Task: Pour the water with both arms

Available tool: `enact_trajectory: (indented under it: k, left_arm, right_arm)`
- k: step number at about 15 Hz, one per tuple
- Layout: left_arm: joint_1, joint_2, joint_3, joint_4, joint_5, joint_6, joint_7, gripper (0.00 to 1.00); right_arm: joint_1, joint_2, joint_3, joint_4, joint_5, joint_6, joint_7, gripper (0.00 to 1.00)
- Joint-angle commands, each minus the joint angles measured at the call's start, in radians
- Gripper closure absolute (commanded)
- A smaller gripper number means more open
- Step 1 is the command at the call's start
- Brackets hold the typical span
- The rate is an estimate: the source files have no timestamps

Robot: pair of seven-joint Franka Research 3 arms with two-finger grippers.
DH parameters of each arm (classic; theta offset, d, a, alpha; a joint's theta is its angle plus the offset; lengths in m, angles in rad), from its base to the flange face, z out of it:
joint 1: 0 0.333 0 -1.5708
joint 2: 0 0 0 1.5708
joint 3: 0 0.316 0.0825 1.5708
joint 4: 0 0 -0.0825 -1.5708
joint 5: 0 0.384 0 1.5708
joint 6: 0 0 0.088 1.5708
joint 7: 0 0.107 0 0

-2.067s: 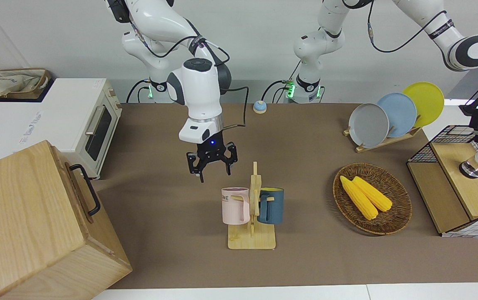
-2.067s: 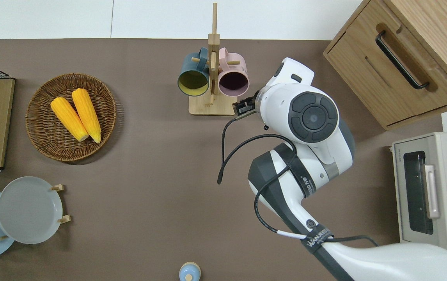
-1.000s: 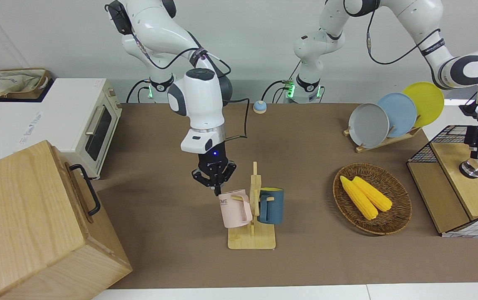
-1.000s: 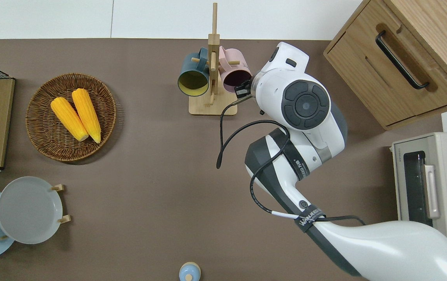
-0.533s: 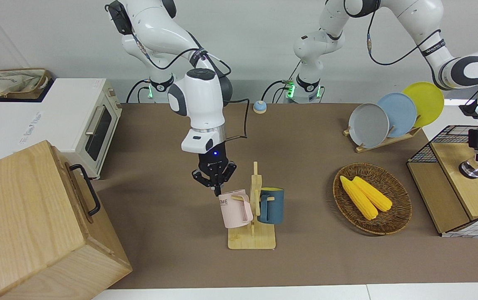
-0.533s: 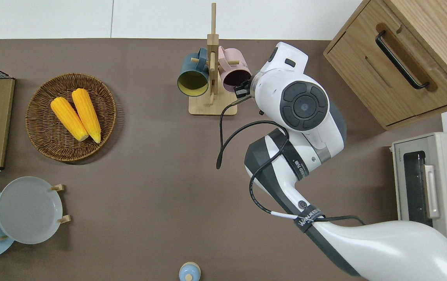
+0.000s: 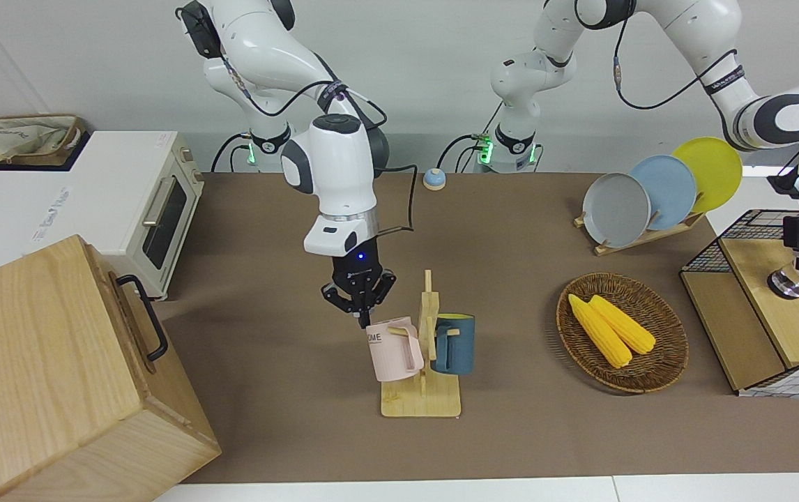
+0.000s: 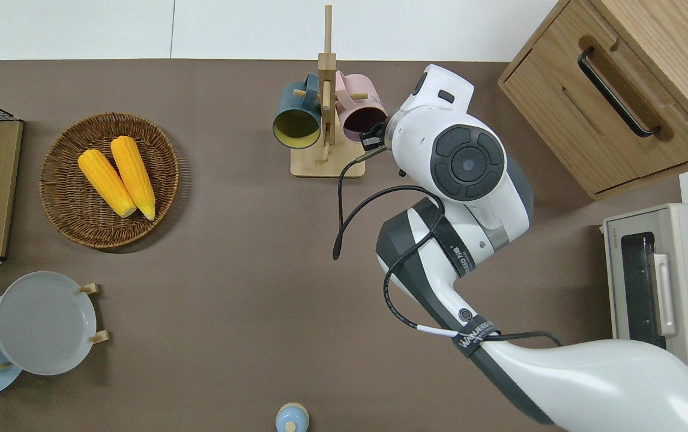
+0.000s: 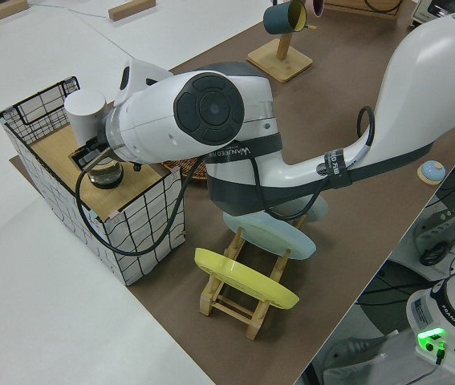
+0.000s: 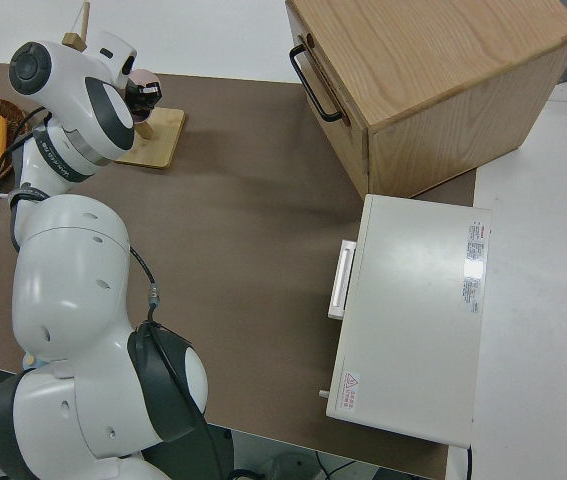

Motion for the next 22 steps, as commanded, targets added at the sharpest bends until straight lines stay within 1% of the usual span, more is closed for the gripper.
enact_trajectory:
  k: [1,6,8,10,12,13,15,17,18,21,22]
  left_arm:
    - [-0.009,0.024,0.007,0.046,-0.020,0.028,0.009,0.87]
    - [-0.010,0.012,0.013,0.046,-0.014,0.027,-0.021,0.87]
    - [-0.010,-0.002,0.013,0.046,-0.003,0.025,-0.027,0.88]
    - [-0.012,-0.017,0.014,0.046,0.014,0.019,-0.067,0.88]
    - [-0.018,-0.045,0.013,0.046,0.098,0.015,-0.155,0.87]
    - [-0.020,-0.054,0.010,0.046,0.123,0.012,-0.192,0.87]
    - [-0.023,-0.068,0.010,0.046,0.152,0.007,-0.226,0.87]
    - [-0.023,-0.075,0.010,0.046,0.155,-0.007,-0.245,0.87]
    - [-0.023,-0.083,0.010,0.046,0.160,-0.016,-0.258,0.87]
    - [-0.024,-0.117,0.007,0.056,0.254,-0.074,-0.365,0.87]
    - [-0.024,-0.131,0.005,0.060,0.287,-0.094,-0.399,0.87]
  right_arm:
    - [-0.005,-0.011,0.000,0.018,-0.025,-0.032,0.012,1.000]
    - [-0.011,-0.022,0.002,0.018,-0.014,-0.047,0.023,1.000]
    - [-0.014,-0.031,0.002,0.018,-0.011,-0.064,0.023,1.000]
    - [-0.019,-0.037,0.002,0.018,-0.011,-0.067,0.022,1.000]
    - [-0.032,-0.045,0.003,0.018,-0.008,-0.087,0.022,1.000]
    - [-0.034,-0.051,0.003,0.018,0.009,-0.087,0.022,1.000]
    - [-0.038,-0.055,0.003,0.018,0.017,-0.088,0.020,1.000]
    - [-0.048,-0.064,0.003,0.017,0.021,-0.088,0.012,1.000]
    - [-0.057,-0.074,0.003,0.014,0.023,-0.088,0.011,1.000]
    - [-0.084,-0.100,0.008,0.001,0.053,-0.107,-0.046,1.000]
    - [-0.100,-0.113,0.008,-0.015,0.058,-0.111,-0.072,1.000]
